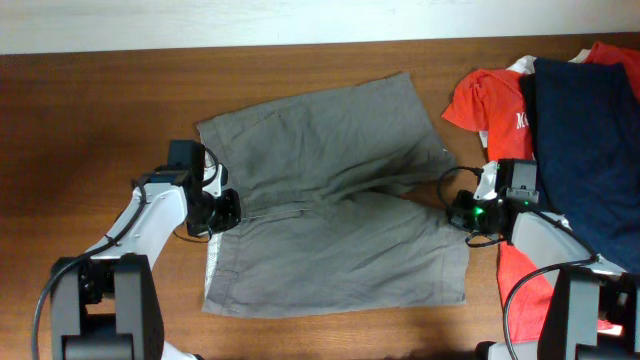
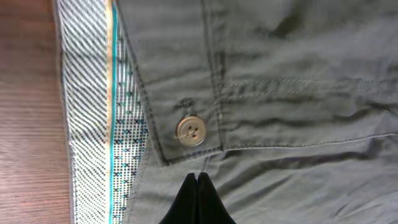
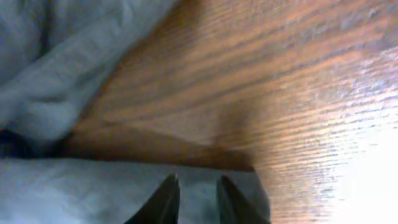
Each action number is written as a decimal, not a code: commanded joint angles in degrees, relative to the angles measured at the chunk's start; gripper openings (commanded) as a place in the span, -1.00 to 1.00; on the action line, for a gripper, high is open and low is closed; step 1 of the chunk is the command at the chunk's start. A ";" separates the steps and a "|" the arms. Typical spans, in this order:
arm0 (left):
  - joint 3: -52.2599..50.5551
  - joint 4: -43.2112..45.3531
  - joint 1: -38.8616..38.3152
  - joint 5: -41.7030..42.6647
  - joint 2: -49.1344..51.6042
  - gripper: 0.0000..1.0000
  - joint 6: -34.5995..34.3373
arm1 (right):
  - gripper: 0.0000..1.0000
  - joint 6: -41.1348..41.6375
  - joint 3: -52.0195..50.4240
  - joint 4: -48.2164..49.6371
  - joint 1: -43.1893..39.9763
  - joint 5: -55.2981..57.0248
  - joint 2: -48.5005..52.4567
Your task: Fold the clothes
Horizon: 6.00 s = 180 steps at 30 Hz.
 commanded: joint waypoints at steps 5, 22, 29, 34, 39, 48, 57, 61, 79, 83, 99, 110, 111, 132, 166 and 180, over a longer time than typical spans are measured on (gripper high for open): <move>2.71 -2.01 -0.02 -1.90 -5.62 -0.97 0.02 | -0.19 -1.51 24.44 -30.64 0.96 -4.87 -1.64; -1.73 3.37 8.31 -20.13 9.64 -0.99 -8.00 | 0.23 -0.98 13.35 -40.11 12.52 9.51 -1.40; 5.03 -0.28 10.97 -14.27 4.39 -1.00 -6.27 | 0.28 -0.76 13.38 -35.47 12.48 9.16 -1.40; 7.87 -8.87 10.97 -10.54 -13.66 -1.00 -9.77 | 0.19 -0.85 13.42 -34.38 9.97 -1.66 -1.40; 7.72 -18.91 10.67 -7.89 -20.48 -1.00 -7.80 | -0.04 -0.87 11.72 -35.10 10.84 -4.66 -1.40; -12.90 -0.87 4.87 -5.92 -17.57 -0.99 -7.32 | -0.65 2.86 -4.90 -1.86 10.82 5.60 -1.40; -16.52 5.90 4.90 -9.31 -9.77 -1.00 -6.23 | -0.71 6.78 -8.26 9.05 10.16 18.95 -1.40; -15.61 5.70 4.90 -9.60 -10.01 -1.00 -4.70 | -0.58 3.87 -5.97 14.32 10.16 11.32 -1.53; -8.07 4.63 3.82 -0.37 -9.84 -1.00 -1.64 | -0.92 -0.22 8.68 17.99 10.32 9.01 16.04; -8.07 5.07 3.82 -0.39 -9.84 -0.99 -1.55 | -0.92 -0.17 8.76 7.30 10.23 9.53 13.51; -7.54 10.23 3.56 5.60 -4.92 -0.99 1.29 | -0.91 -0.42 23.61 -14.27 10.27 12.94 9.40; -6.80 12.52 9.84 -12.28 8.02 -0.99 -0.39 | -0.91 -0.39 23.61 -30.03 10.27 12.90 9.40; -6.19 12.52 11.52 -12.28 8.04 -0.99 -0.33 | -0.90 -0.39 23.61 -30.77 10.27 12.90 9.40; 10.56 -19.82 13.38 -2.54 -30.49 -0.99 -4.79 | -0.68 -0.02 23.15 -47.60 10.34 5.35 8.28; -5.33 -15.15 13.38 -5.35 -27.85 -0.73 -4.81 | 0.15 27.32 -15.56 -26.03 17.14 -2.14 -12.76; -5.35 -15.56 13.38 -4.28 -27.85 -0.49 -5.42 | -0.32 27.30 -15.69 -22.97 17.09 0.98 -12.76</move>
